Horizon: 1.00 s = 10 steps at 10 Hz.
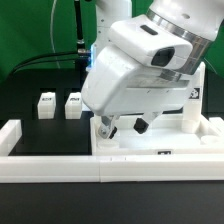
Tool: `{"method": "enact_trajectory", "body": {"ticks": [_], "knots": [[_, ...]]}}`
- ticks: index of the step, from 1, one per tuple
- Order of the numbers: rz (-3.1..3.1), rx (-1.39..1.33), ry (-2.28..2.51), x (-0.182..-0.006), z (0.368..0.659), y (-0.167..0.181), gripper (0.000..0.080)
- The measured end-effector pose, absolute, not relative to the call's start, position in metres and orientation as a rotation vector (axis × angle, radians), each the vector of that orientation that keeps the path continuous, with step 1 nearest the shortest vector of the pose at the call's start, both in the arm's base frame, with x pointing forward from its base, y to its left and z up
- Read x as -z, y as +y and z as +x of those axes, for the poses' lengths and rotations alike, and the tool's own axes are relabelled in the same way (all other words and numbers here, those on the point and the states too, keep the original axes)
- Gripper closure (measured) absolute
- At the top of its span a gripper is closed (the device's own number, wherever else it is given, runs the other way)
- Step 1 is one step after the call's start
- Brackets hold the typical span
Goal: Assemble desk
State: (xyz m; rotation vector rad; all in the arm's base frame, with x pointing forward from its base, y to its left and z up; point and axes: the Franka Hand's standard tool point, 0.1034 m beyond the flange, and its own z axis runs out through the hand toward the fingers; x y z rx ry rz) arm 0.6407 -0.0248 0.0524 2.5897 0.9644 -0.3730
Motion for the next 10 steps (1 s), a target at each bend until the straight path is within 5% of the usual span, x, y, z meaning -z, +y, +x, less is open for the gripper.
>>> {"method": "enact_trajectory", "body": {"ticks": [3, 7, 10], "knots": [[2.723, 0.329, 0.576, -0.060, 0.637, -0.036, 0.0150], [2.847, 0.347, 0.097, -0.078, 0.626, -0.115, 0.0150], [2.821, 0.305, -0.200, -0.076, 0.625, -0.113, 0.0150]]}}
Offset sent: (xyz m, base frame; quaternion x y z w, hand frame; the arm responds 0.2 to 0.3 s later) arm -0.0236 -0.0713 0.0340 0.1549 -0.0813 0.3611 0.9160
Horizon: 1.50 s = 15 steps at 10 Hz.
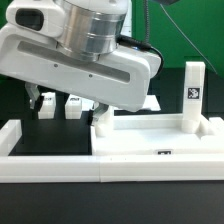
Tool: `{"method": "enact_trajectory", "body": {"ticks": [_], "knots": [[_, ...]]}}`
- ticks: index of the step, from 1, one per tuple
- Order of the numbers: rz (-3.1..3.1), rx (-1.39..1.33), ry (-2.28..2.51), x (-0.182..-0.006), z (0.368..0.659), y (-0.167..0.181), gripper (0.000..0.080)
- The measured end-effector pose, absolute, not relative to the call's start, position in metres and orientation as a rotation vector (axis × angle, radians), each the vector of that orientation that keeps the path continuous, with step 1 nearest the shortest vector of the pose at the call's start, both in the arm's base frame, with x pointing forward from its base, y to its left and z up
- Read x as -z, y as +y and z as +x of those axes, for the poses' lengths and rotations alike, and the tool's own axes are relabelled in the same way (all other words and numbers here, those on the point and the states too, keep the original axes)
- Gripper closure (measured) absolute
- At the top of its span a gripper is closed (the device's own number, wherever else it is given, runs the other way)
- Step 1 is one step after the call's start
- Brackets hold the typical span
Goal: Assemble desk
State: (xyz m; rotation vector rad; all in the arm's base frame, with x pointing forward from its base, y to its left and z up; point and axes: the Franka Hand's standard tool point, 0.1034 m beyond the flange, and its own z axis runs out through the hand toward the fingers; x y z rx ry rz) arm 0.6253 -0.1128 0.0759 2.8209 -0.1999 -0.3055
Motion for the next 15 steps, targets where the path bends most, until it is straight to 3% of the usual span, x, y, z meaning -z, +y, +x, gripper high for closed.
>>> {"method": "enact_trajectory", "body": {"ticks": [1, 5, 10, 13, 15], "knots": [[2.834, 0.328, -0.220, -0.075, 0.621, -0.115, 0.0150], [2.927, 0.443, -0.457, -0.077, 0.582, -0.177, 0.0150], [2.920, 0.464, -0.529, -0.075, 0.577, -0.171, 0.0150], [2.956, 0.588, -0.773, -0.076, 0.521, -0.172, 0.0150], [2.955, 0.598, -0.806, -0.078, 0.513, -0.172, 0.0150]]}}
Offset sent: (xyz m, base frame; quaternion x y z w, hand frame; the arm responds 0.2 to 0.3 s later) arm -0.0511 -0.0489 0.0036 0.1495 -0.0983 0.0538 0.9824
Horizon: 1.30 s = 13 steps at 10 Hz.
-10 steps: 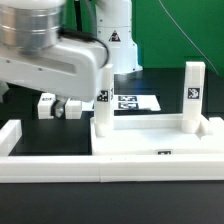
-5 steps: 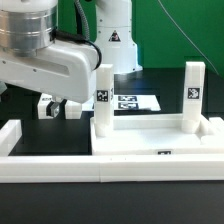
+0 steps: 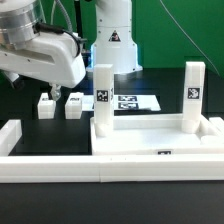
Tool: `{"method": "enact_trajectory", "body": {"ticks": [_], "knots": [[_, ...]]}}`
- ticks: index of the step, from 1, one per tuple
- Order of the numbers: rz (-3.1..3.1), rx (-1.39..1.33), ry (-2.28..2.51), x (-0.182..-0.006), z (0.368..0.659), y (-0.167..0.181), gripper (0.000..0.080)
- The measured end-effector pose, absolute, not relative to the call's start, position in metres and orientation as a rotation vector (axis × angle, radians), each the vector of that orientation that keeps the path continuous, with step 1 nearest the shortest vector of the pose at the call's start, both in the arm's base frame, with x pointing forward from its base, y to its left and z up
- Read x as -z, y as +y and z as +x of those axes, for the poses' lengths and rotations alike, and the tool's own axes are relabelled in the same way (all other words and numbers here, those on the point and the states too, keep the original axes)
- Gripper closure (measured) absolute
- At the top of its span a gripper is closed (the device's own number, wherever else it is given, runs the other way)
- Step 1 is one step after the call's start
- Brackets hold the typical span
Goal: Assemble desk
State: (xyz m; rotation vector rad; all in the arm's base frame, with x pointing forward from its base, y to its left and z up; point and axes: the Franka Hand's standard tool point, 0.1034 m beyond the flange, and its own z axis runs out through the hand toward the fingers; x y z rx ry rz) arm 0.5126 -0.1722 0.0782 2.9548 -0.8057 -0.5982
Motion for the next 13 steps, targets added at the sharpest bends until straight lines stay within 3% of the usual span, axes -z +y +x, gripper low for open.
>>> {"method": "enact_trajectory", "body": {"ticks": [4, 8, 13], "knots": [[2.955, 0.604, -0.810, -0.076, 0.511, -0.173, 0.0150], [2.976, 0.669, -0.968, -0.054, 0.466, -0.182, 0.0150], [2.967, 0.782, -0.967, -0.053, 0.459, -0.176, 0.0150]]}}
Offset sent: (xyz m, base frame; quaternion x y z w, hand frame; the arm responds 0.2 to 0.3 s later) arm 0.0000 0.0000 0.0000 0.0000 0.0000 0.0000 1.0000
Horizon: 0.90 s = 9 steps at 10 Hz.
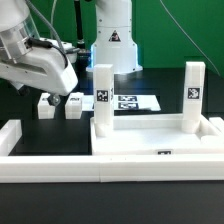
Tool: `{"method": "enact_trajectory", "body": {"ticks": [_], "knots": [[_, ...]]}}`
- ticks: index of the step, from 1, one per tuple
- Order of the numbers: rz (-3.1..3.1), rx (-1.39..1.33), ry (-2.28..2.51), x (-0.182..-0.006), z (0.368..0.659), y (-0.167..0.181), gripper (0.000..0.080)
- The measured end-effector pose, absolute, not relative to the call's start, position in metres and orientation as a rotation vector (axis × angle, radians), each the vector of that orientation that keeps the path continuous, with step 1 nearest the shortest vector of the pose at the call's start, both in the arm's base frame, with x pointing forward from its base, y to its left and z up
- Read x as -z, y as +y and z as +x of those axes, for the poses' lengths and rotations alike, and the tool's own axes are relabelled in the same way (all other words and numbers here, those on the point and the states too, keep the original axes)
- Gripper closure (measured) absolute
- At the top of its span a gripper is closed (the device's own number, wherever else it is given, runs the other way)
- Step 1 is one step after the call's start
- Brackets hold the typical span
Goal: Assemble desk
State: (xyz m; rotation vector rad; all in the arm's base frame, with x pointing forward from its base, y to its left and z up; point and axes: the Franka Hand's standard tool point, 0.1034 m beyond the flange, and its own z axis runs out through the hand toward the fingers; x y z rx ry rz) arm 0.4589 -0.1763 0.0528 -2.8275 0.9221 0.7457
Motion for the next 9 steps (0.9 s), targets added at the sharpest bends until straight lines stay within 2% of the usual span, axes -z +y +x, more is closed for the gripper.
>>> {"method": "enact_trajectory", "body": {"ticks": [2, 5, 8, 9], "knots": [[-2.768, -0.897, 0.887, -0.054, 0.457, -0.174, 0.0150], [-2.621, -1.172, 0.833, -0.067, 0.454, -0.172, 0.0150], [-2.501, -1.371, 0.812, -0.060, 0.446, -0.178, 0.0150], [-2.572, -1.272, 0.732, -0.057, 0.454, -0.171, 0.0150]]}}
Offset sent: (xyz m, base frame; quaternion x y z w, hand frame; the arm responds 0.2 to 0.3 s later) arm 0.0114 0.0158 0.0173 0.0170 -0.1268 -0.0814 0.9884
